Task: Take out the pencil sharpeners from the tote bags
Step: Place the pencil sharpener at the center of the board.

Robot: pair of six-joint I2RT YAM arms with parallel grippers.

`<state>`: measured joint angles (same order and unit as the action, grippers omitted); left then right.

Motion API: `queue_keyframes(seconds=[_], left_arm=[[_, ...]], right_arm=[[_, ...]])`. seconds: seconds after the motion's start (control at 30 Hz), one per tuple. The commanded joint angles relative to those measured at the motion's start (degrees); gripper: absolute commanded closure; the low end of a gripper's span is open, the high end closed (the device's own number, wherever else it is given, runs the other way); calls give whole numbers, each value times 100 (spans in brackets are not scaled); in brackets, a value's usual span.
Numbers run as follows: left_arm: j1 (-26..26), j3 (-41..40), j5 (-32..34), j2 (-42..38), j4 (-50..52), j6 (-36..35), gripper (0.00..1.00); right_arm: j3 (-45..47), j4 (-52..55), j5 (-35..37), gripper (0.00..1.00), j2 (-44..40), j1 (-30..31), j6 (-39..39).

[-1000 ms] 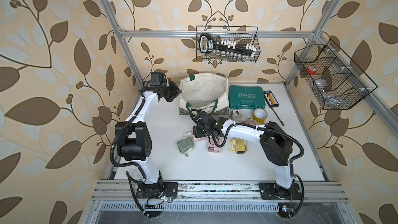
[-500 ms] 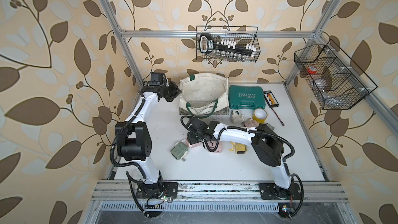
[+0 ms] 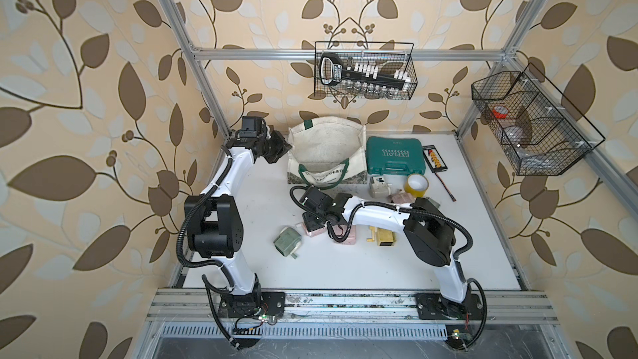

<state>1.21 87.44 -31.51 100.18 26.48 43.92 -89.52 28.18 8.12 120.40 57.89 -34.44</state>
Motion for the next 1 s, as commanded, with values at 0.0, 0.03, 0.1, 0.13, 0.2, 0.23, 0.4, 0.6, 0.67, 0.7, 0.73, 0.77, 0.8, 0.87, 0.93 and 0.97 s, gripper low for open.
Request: queue_keyframes(seconds=[0.0, 0.03, 0.1, 0.13, 0.2, 0.23, 0.4, 0.6, 0.67, 0.7, 0.73, 0.77, 0.8, 0.87, 0.93, 0.97], left_arm=[[45, -125, -57, -261, 42, -68, 100], [46, -144, -57, -267, 41, -81, 100], [46, -172, -57, -277, 44, -77, 100], [45, -183, -57, -281, 37, -72, 100], [46, -210, -66, -293, 25, -60, 100], [45, -218, -67, -289, 20, -48, 100], [43, -295, -88, -346, -9, -55, 100], [45, -412, -99, -402, -70, -42, 100], [46, -444, -123, -418, -75, -46, 100], [46, -473, -135, -433, -81, -49, 100], [46, -508, -153, -445, -88, -58, 100], [46, -562, -170, -489, -95, -76, 100], [46, -661, -187, -541, -118, -77, 100], [39, -901, -198, -674, -222, -61, 100], [36, -1216, -181, -857, -362, -3, 100], [37, -1394, -180, -970, -421, 17, 100]], right_arm=[[31, 316, 184, 35, -131, 81, 68], [31, 356, 221, 35, -126, 84, 65], [18, 415, 292, 34, -123, 115, 80], [13, 433, 296, 33, -131, 117, 78], [-13, 482, 298, 25, -161, 125, 82], [-22, 486, 291, 20, -194, 122, 82], [-36, 545, 462, 11, -580, 122, 172], [-162, 764, 840, 11, -1230, 85, 331], [-166, 815, 966, 11, -1486, 35, 353], [-154, 816, 1046, 11, -1668, 3, 378], [-114, 761, 1131, 11, -1827, -24, 420], [-30, 599, 1215, 11, -2044, -43, 496], [76, 402, 1258, 11, -2269, -77, 575], [311, -56, 1155, 12, -2662, -203, 666], [493, -408, 848, 13, -2919, -466, 607], [538, -540, 599, 12, -3004, -619, 504]])
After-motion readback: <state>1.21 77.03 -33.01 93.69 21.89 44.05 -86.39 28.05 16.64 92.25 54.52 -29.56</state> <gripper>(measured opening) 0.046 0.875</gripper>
